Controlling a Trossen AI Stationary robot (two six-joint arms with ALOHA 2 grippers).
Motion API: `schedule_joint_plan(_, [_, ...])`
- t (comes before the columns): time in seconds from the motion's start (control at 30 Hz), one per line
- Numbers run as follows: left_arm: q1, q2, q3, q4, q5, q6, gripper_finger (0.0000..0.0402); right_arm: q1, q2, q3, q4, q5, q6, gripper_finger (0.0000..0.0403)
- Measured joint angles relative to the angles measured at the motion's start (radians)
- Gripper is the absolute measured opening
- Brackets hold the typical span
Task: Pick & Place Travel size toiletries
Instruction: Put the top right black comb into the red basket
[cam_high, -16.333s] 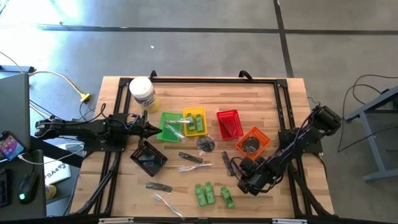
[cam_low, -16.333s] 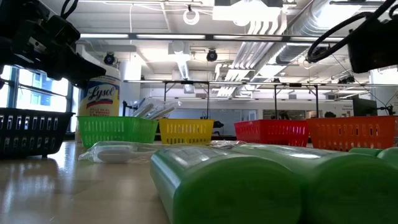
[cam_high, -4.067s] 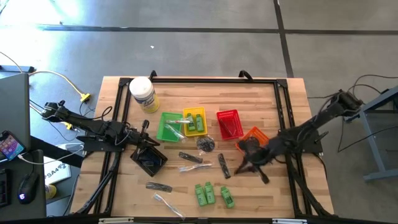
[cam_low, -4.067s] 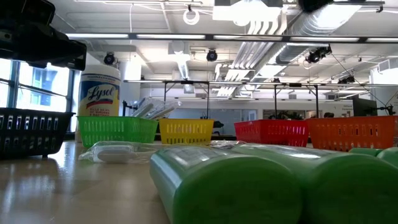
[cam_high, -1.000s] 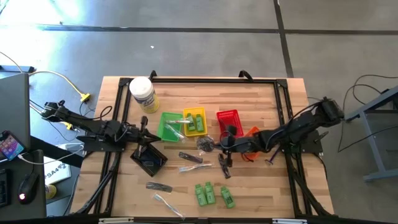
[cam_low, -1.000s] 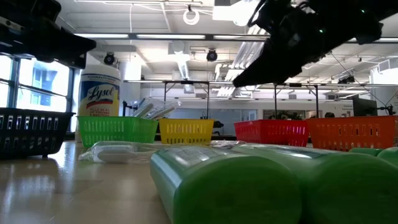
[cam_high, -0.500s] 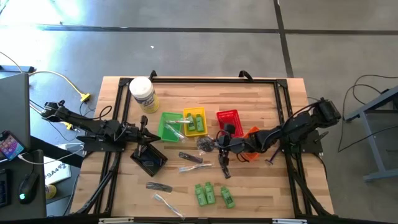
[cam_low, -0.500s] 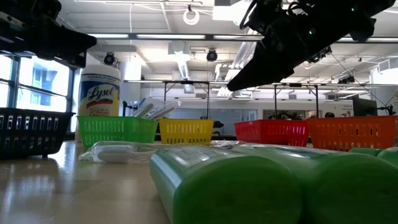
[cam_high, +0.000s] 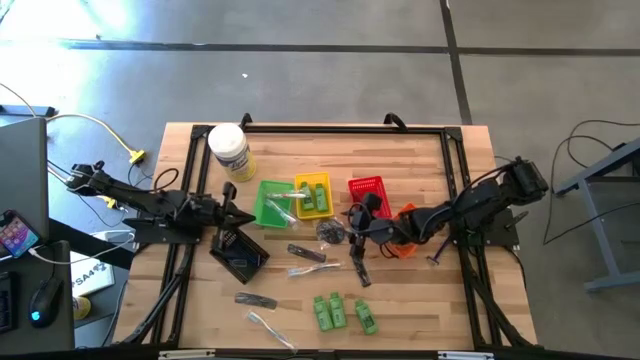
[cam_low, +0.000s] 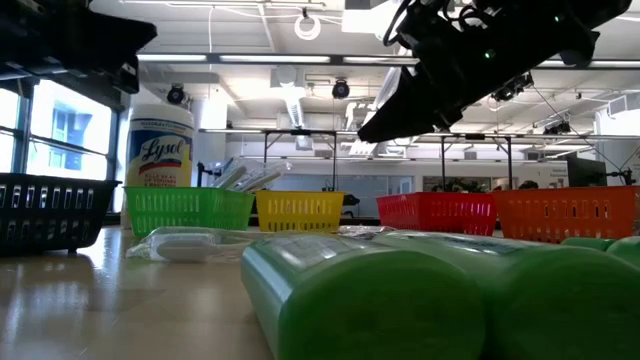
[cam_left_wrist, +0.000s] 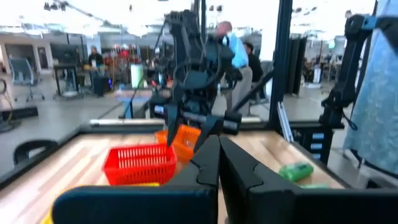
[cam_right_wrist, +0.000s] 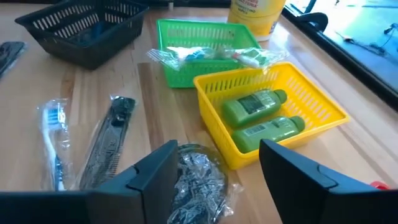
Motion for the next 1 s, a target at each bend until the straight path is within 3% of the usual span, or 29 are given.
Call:
schedule_joint_plan(0.73, [0.0,0.001,0.0,-0.022,0.0,0.014,0.0,-0.024,0.0,0.0,-0.045,-0.199,0.047,0.022])
schedule_joint_plan(0.9, [0.0,0.0,0.0,-0.074,0.0,-0.004,0.0,0.009,0.0,0.002,-0.125,-0.329,0.106,0.0217])
schedule_joint_plan(1.0, [0.0,0.0,0.0,-0.118,0.0,-0.028,0.0,0.067,0.0,0.046,-0.265,-0.358,0.152,0.0209])
